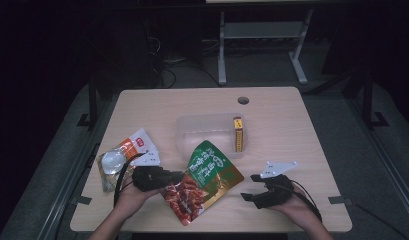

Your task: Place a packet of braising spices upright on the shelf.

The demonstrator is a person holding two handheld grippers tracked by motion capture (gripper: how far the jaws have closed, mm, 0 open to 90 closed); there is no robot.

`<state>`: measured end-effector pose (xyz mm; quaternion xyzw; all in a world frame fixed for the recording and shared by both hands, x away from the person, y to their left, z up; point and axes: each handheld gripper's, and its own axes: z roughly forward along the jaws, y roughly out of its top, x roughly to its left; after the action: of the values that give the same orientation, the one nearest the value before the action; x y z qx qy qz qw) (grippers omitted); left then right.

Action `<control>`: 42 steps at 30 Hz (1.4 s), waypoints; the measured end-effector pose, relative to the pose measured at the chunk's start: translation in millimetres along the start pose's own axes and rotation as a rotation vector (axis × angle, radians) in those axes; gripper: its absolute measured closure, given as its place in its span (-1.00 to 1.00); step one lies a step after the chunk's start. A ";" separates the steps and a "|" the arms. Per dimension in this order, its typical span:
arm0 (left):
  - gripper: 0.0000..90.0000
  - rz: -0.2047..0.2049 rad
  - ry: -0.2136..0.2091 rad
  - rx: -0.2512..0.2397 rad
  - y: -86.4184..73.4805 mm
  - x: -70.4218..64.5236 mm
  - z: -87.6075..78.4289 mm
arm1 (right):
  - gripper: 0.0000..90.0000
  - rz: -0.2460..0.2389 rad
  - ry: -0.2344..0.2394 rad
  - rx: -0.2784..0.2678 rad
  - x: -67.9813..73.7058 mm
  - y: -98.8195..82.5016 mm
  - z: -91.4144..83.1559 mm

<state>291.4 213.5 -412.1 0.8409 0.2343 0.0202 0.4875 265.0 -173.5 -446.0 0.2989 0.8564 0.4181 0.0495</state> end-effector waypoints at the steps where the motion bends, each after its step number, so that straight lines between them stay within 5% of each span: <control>1: 1.00 -0.005 -0.001 -0.014 1.2 -0.5 -1.5 | -0.44 0.005 0.011 -0.006 -0.1 1.5 1.3; 7: 1.00 -0.001 0.010 -0.084 9.1 -2.6 -11.6 | -0.47 0.022 0.085 -0.070 -2.6 15.7 14.0; 14: 1.00 0.003 -0.008 -0.130 14.3 -4.2 -16.8 | -0.47 -0.015 0.093 -0.096 -0.9 33.7 34.2; 20: 1.00 0.003 -0.025 -0.157 16.3 -6.6 -19.2 | -0.43 0.026 0.166 -0.151 -8.2 45.9 54.5; 25: 1.00 -0.002 -0.030 -0.167 15.2 -7.3 -18.7 | 0.06 0.018 0.227 -0.233 -4.7 58.4 58.9; 33: 0.99 -0.028 -0.039 -0.189 11.4 -3.5 -19.0 | 0.83 0.018 0.256 -0.250 -4.3 61.2 49.4; 42: 0.98 -0.039 -0.047 -0.148 4.1 2.4 -12.5 | 0.99 -0.032 0.245 -0.247 -7.5 66.2 35.7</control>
<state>291.8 222.9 -402.6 0.7980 0.2369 0.0083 0.5541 314.3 -121.9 -421.0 0.2239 0.8027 0.5526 -0.0121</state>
